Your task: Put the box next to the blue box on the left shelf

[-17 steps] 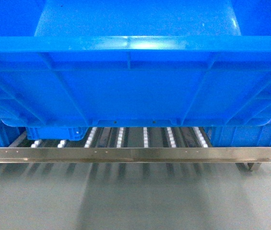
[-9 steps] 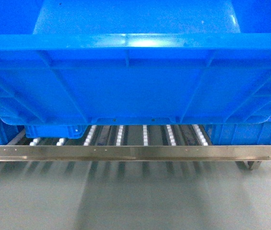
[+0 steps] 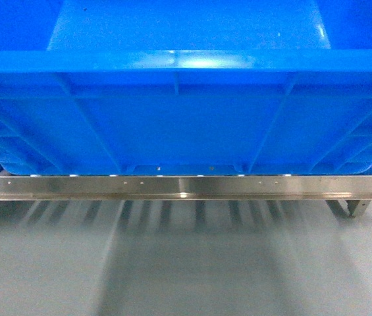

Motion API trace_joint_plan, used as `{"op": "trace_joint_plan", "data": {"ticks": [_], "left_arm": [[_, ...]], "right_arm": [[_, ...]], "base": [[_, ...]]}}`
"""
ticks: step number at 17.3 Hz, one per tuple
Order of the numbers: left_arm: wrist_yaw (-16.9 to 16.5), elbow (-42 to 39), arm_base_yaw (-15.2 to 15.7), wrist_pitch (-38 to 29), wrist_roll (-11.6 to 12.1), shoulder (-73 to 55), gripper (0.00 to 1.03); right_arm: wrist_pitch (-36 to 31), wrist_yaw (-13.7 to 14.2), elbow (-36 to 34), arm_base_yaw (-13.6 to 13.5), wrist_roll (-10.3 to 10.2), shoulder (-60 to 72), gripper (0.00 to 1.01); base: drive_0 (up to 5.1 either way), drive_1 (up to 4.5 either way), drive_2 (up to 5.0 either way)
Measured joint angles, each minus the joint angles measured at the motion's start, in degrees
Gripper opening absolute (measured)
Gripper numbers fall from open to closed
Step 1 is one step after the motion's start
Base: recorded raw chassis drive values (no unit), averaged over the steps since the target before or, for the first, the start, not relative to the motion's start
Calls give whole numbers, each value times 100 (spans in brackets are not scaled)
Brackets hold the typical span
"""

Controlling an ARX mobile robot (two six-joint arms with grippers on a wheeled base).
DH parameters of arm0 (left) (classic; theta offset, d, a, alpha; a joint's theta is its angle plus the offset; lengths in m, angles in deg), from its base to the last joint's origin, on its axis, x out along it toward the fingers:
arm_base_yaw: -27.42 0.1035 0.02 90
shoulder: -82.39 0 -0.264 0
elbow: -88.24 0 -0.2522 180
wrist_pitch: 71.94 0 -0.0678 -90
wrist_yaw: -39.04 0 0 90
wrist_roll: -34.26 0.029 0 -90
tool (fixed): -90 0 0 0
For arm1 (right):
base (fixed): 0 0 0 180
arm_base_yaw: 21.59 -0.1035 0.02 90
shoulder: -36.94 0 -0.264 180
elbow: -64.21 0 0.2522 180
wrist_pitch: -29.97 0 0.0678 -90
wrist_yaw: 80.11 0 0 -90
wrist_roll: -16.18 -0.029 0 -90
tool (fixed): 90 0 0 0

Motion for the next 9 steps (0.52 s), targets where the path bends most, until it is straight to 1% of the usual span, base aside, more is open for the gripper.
{"op": "trace_joint_plan", "data": {"ticks": [9], "left_arm": [[4, 0, -2, -4, 0, 0, 18]], "right_arm": [[-2, 2, 0, 0, 0, 0, 20]], "base": [[0, 0, 0]]}}
